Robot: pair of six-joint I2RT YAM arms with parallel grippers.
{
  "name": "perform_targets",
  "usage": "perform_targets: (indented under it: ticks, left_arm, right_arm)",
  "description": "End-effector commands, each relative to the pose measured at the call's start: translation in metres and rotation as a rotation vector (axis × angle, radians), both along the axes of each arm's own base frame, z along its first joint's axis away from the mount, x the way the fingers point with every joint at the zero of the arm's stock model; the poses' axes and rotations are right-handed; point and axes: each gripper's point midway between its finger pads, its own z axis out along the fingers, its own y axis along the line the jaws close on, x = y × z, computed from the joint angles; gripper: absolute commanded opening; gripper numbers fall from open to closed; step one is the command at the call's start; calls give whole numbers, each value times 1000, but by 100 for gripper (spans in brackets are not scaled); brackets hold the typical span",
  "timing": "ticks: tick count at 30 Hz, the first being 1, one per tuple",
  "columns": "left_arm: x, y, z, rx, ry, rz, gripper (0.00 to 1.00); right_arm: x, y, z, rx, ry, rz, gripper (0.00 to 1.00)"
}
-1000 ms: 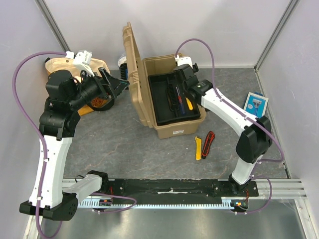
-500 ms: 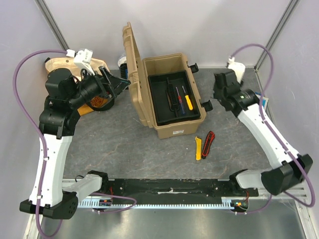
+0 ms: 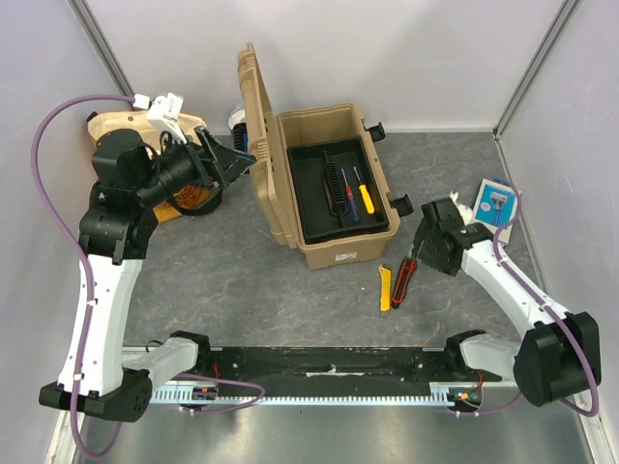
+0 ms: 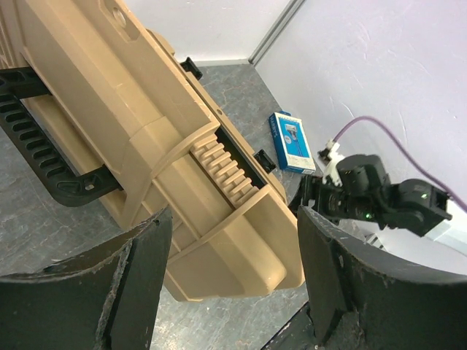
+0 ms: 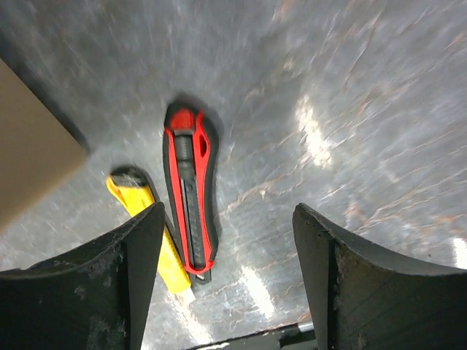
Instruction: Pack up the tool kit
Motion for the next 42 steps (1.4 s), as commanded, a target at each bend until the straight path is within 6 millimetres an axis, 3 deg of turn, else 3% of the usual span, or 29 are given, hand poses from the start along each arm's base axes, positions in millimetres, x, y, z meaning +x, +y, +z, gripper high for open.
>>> perform_targets:
  ticks: [1, 5, 14, 27, 31, 37, 39, 42]
  left_arm:
    - [-8, -2, 23, -37, -60, -15, 75]
    - [-8, -2, 23, -37, -60, -11, 75]
    - [-11, -1, 22, -37, -62, -10, 75]
    - [-13, 0, 21, -41, -58, -5, 75]
    - [-14, 0, 21, -39, -62, -4, 75]
    - [-13, 1, 20, -33, -63, 2, 75]
    - [-13, 2, 20, -34, -64, 3, 75]
    - [-12, 2, 19, -32, -62, 3, 75]
  right_arm:
    - [-4, 36, -22, 219, -23, 35, 78]
    - [-11, 45, -43, 270, 11, 49, 80]
    - [-17, 38, -75, 219, 102, 17, 81]
    - [-16, 35, -94, 50, 168, 16, 76]
    - [-18, 37, -97, 52, 173, 3, 68]
    - [-10, 30, -80, 24, 111, -27, 34]
    - [3, 25, -60, -5, 50, -45, 25]
    - [21, 14, -21, -68, -49, -68, 22]
